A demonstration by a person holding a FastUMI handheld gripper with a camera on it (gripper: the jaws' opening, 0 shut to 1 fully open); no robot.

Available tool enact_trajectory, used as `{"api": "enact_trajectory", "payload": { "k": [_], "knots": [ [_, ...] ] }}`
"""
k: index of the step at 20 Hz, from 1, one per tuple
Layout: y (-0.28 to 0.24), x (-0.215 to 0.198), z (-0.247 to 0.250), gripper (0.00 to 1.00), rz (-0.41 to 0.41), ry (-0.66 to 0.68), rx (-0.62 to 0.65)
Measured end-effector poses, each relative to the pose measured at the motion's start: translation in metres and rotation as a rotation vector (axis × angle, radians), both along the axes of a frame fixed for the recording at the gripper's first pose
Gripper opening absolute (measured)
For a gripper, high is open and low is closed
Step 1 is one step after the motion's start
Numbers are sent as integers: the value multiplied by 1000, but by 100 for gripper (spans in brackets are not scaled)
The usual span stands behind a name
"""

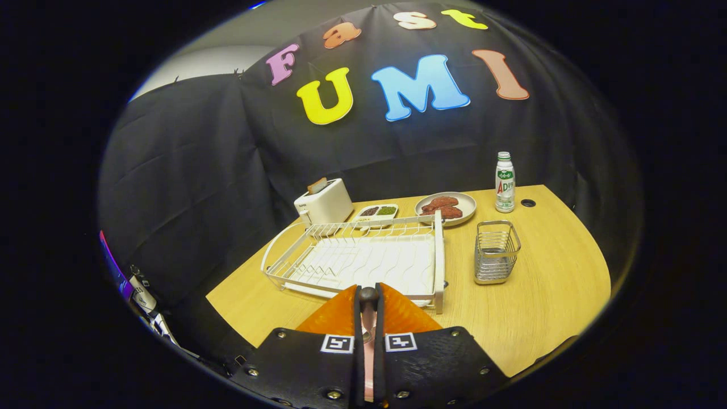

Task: Take the plate from the dish rack, then take the spoon from the basket and place it into the plate.

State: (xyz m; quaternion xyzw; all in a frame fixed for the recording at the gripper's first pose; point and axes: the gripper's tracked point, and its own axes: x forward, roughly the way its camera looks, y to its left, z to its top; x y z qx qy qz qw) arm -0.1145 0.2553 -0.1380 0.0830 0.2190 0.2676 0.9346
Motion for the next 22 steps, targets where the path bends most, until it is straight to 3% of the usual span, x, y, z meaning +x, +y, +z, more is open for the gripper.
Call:
{"api": "enact_trajectory", "payload": {
  "k": [6, 10, 14, 22],
  "knots": [
    [13, -10, -25, 6, 55, 31, 31],
    [2, -6, -29, 6, 32, 37, 43],
    [-16, -5, -38, 13, -21, 75, 28],
    [-40, 0, -56, 21, -43, 129, 51]
  ]
}}
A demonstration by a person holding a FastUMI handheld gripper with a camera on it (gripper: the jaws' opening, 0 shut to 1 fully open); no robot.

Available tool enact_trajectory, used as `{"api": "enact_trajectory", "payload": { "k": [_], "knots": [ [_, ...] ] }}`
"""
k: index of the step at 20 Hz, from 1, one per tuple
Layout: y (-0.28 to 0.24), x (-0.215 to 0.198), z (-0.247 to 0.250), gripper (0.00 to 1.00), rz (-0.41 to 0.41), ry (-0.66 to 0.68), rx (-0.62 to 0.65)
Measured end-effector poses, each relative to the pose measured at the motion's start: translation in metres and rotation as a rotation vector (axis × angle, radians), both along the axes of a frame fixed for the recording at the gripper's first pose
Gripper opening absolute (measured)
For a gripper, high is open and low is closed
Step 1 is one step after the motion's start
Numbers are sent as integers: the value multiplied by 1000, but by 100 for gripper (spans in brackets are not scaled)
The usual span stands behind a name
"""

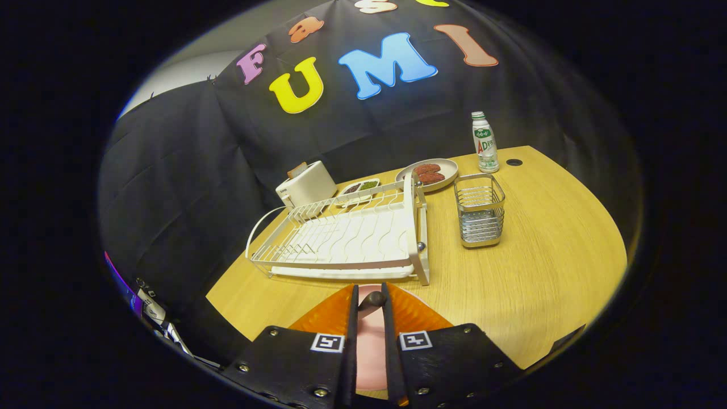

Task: Take the plate from the dish rack, then take the spoon from the basket and place it into the plate.

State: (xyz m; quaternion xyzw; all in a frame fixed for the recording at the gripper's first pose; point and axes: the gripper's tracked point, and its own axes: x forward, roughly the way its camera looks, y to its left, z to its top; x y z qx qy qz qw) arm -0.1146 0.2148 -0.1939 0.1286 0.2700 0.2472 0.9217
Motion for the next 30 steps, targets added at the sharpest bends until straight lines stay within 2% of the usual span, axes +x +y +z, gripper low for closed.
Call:
{"api": "enact_trajectory", "payload": {
  "k": [4, 9, 18, 23, 26, 30],
  "knots": [
    [-12, -2, -5, 22, -2, 15, -13],
    [-27, 1, -21, 30, -22, 47, -33],
    [-38, 4, -23, 39, -14, -4, -143],
    [-51, 7, -19, 43, -24, -58, -253],
    [-56, 12, -5, 48, -43, -92, -265],
    [-69, 24, 33, 48, -92, -183, -275]
  ]
}}
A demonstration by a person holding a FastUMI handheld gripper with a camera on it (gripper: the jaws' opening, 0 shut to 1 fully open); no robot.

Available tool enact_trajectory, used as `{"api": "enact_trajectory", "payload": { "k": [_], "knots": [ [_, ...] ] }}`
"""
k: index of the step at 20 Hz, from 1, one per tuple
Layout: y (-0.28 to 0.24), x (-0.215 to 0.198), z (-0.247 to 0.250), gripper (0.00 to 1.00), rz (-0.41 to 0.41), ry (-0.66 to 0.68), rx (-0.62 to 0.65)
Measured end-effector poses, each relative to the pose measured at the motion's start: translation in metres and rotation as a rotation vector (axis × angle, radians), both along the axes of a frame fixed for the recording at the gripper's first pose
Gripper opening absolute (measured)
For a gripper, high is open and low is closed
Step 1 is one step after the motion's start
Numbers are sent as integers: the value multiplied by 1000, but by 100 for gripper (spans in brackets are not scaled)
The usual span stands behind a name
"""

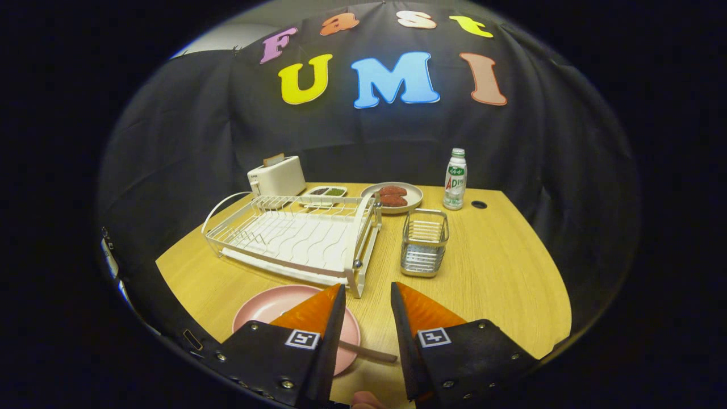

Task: Take the plate from the dish rack, then take the spoon from the basket and place it into the plate.

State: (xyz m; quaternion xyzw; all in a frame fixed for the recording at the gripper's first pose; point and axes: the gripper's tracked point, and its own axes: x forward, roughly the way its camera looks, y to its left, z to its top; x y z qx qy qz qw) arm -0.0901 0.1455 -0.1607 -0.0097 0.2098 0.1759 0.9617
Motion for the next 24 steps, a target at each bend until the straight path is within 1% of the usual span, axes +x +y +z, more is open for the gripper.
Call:
{"api": "enact_trajectory", "payload": {
  "k": [9, 12, 18, 21, 22, 24],
  "knots": [
    [-56, 42, 125, 48, -180, -294, 24],
    [-74, 49, 151, 48, -231, -359, 25],
    [-98, 60, 165, 48, -261, -398, 8],
    [-100, 66, 158, 48, -245, -387, 24],
    [-99, 67, 159, 64, -237, -389, 35],
    [-107, 76, 153, 96, -252, -392, 79]
  ]
}}
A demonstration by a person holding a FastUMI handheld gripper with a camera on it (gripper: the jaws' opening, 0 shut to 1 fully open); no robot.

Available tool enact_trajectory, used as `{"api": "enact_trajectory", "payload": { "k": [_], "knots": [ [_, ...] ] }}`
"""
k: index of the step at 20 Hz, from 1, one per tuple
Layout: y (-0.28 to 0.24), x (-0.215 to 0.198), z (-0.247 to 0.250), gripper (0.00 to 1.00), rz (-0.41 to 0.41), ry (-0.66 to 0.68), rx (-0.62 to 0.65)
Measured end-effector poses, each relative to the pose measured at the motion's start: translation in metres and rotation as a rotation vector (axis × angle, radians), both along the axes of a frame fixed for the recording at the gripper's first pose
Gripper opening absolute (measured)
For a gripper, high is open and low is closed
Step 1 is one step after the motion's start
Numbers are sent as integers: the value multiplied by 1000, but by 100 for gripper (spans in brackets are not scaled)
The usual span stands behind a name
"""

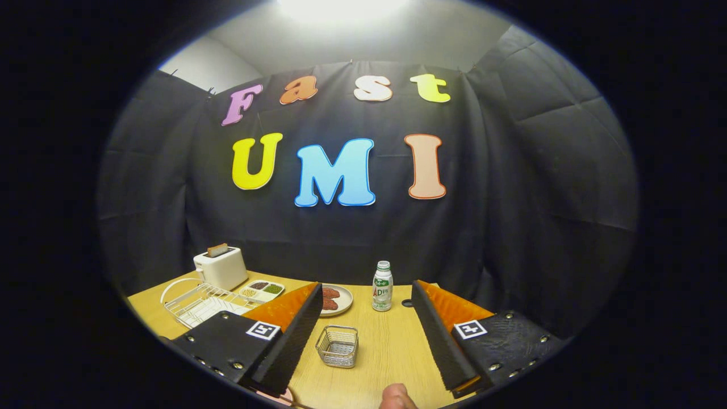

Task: Take the plate from the dish rack, then take the spoon from the basket and place it into the plate.

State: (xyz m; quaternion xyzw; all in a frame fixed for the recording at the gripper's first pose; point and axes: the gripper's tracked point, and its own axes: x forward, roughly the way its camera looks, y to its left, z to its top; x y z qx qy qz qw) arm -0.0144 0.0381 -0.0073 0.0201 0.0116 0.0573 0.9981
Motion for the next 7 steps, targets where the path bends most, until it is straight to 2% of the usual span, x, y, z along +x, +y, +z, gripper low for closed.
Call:
{"api": "enact_trajectory", "payload": {
  "k": [3, 5, 7],
  "knots": [
    [-18, 15, -15, 96, -4, -31, 105],
    [-46, 29, -37, 96, -32, -47, 118],
    [-62, 38, -75, 96, -34, -7, 111]
  ]
}}
